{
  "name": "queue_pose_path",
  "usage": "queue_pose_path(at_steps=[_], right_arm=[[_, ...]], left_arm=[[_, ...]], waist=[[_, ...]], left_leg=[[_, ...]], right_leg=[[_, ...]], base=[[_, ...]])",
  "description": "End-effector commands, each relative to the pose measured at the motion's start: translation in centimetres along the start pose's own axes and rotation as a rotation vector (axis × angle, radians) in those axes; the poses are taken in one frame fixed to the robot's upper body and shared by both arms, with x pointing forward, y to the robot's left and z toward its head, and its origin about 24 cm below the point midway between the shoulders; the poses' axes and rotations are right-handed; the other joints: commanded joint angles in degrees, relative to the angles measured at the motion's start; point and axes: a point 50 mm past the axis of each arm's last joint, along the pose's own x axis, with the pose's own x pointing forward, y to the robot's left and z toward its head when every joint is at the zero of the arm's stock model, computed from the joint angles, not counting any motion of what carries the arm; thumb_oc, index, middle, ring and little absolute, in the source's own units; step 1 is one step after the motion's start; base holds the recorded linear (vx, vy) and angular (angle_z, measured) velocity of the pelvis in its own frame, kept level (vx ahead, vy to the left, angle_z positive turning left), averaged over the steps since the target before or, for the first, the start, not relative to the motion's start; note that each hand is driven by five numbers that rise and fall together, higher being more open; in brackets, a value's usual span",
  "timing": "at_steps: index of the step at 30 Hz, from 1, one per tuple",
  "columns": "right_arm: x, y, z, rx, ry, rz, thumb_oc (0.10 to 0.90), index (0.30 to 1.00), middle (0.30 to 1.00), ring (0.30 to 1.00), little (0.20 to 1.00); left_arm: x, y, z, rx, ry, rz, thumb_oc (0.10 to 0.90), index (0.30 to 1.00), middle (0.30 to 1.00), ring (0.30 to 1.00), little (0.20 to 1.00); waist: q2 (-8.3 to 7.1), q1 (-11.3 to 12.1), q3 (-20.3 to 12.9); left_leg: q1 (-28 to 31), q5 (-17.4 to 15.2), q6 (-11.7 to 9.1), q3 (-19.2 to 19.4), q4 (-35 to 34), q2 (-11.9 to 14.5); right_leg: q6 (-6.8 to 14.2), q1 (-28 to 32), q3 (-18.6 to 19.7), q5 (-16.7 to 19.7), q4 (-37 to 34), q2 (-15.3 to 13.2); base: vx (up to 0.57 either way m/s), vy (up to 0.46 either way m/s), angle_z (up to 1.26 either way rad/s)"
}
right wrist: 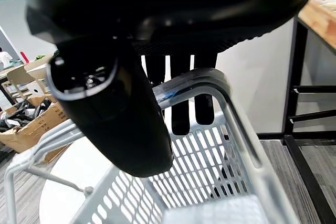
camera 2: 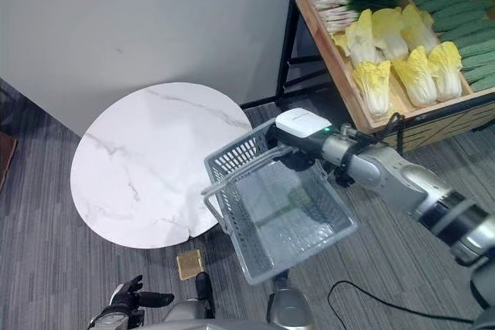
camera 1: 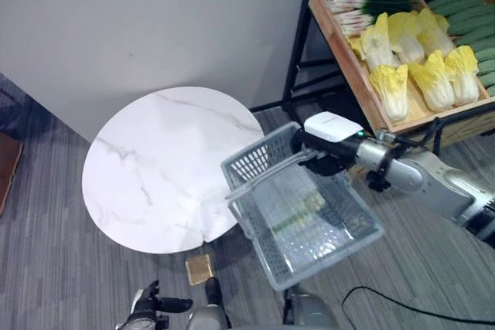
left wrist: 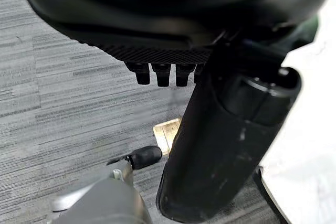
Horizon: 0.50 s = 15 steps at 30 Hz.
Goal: Get the vegetables into the basket
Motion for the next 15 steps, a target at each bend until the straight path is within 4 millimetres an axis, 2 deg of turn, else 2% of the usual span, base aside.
queue_pose_path(at_steps=[1, 9, 13, 14, 15], right_arm=[[0.3, -6.6, 3.5, -0.07, -0.203, -0.308, 0.4, 0.3, 0.3, 0.3, 0.3], [-1.6, -5.0, 1.9, -0.009, -0.122, -0.344, 0.4, 0.3, 0.3, 0.3, 0.3], [-3.7, -3.8, -0.1, 0.003, -0.003, -0.383, 0.4, 0.3, 0.3, 0.3, 0.3], [-4.9, -2.7, -1.0, 0.028, 0.063, -0.411, 0.4, 0.3, 0.3, 0.3, 0.3], [-5.0, -2.6, -1.0, 0.029, 0.066, -0.412, 0.4, 0.3, 0.3, 0.3, 0.3]], left_arm=[[0.2, 2.6, 0.5, 0.097, -0.012, 0.047, 0.9, 1.0, 1.0, 1.0, 1.0], [0.2, 2.7, 0.5, 0.115, -0.017, 0.045, 0.9, 1.0, 1.0, 1.0, 1.0], [0.3, 2.6, 1.1, 0.143, -0.044, 0.029, 0.9, 1.0, 1.0, 1.0, 1.0], [0.3, 2.6, 1.3, 0.169, -0.052, 0.016, 0.9, 1.0, 1.0, 1.0, 1.0], [0.3, 2.6, 1.4, 0.173, -0.053, 0.016, 0.9, 1.0, 1.0, 1.0, 1.0]], waist=[[-3.79, 1.3, -3.53], [-4.45, -0.41, -3.45], [-5.26, -1.08, -2.47], [-5.98, -2.43, -1.39], [-6.09, -2.08, -1.4]], left_leg=[[-0.03, 0.32, -2.91, -0.63, 0.04, 2.48], [1.6, -0.74, -2.26, 0.92, 0.04, 1.96], [1.93, -1.65, -1.22, 1.96, 0.04, 1.03], [2.28, -2.52, -0.3, 2.72, 0.04, 0.0], [2.28, -2.53, -0.26, 2.87, 0.04, -0.07]], right_leg=[[7.02, 3.33, 1.35, -2.07, 0.04, -6.66], [7.65, 3.29, 2.34, -1.8, 0.87, -6.84], [8.84, 1.37, 2.89, -1.3, 3.9, -7.83], [10.22, -0.31, 3.94, 0.58, 5.92, -8.81], [10.24, -0.44, 4.12, 0.6, 5.97, -8.84]], base=[[0.02, -0.001, -0.06], [0.02, 0.033, -0.12], [-0.03, 0.136, -0.06], [-0.05, 0.182, -0.12], [-0.07, 0.171, -0.1]])
